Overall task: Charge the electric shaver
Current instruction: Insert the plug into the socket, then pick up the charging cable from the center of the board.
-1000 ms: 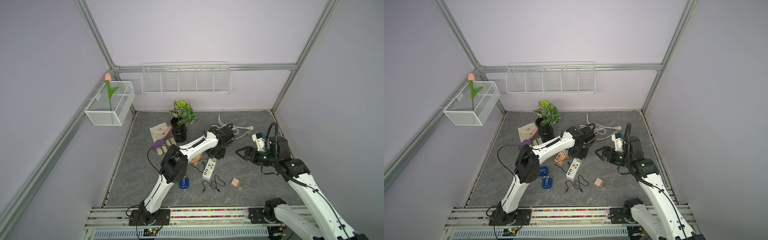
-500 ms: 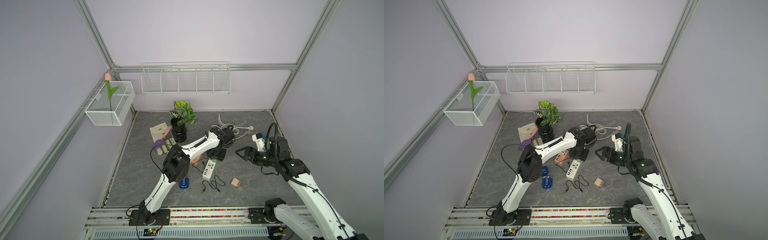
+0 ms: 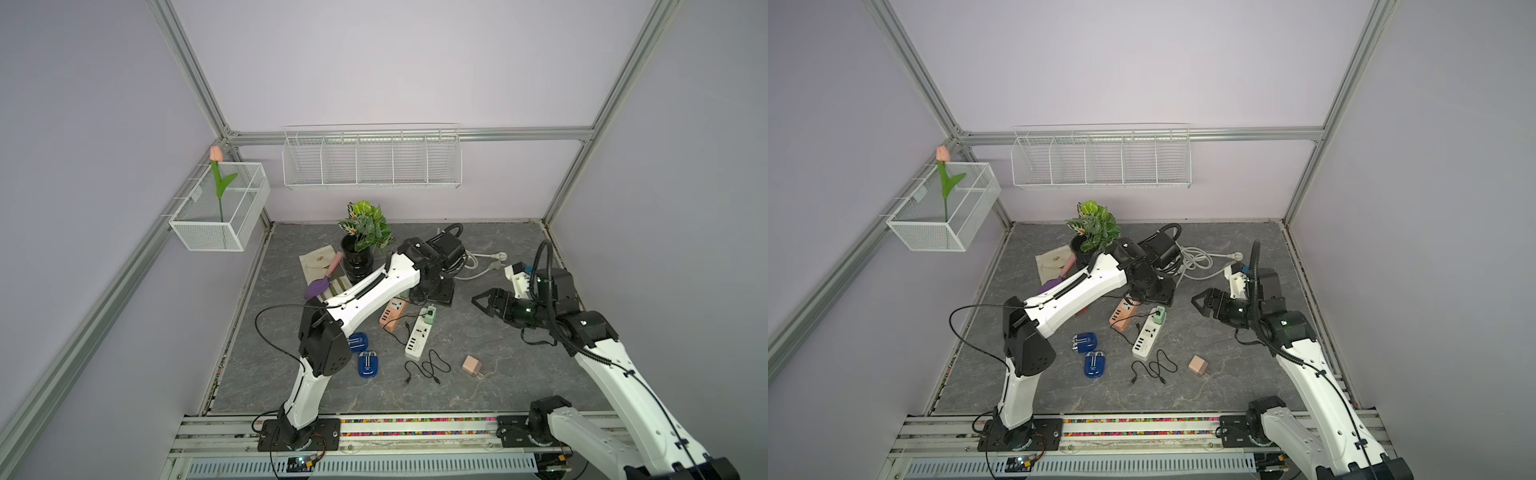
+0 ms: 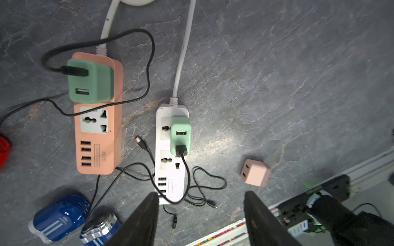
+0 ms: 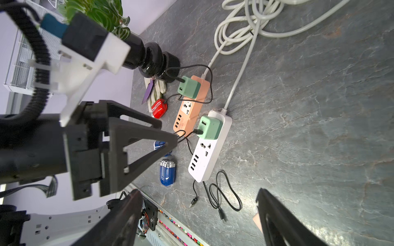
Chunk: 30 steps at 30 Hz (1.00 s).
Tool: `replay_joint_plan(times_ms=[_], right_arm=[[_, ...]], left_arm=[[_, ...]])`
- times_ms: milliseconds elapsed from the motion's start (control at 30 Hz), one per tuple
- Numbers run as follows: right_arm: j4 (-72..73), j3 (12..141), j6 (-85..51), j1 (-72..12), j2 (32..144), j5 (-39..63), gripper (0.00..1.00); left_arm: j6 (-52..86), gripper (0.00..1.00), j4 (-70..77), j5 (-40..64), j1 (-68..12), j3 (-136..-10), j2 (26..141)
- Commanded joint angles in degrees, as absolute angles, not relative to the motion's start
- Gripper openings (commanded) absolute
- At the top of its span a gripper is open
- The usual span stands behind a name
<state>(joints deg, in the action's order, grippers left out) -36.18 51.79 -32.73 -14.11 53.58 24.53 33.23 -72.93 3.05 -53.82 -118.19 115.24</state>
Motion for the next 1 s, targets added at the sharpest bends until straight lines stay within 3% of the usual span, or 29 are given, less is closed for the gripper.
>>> replay_joint_plan(times_ms=[0,433,567,733,967], right_arm=[[-37.46,55.77,-28.95,-17.0,55.37,22.07,0.86],[-36.75,69.96,-21.81,-45.46,77.05,11.38,0.81],[-38.21,76.21,-13.82,-55.01,85.66,4.86,0.82],[-35.18,79.37,-0.24,-57.65,93.04,0.19,0.8],[-31.45,79.56,23.39,-57.59,98.11,3.91,0.83]], left_arm=[[38.93,0.62,-67.58,4.63,-49.51,-111.98,109.01],[59.89,0.54,-45.07,12.2,-28.97,-73.81,82.1],[69.43,0.49,-38.32,15.53,-22.25,-60.55,74.67],[74.15,0.49,-38.78,16.29,-17.02,-52.79,67.89],[76.71,0.49,-38.69,16.95,-15.03,-46.98,62.36]])
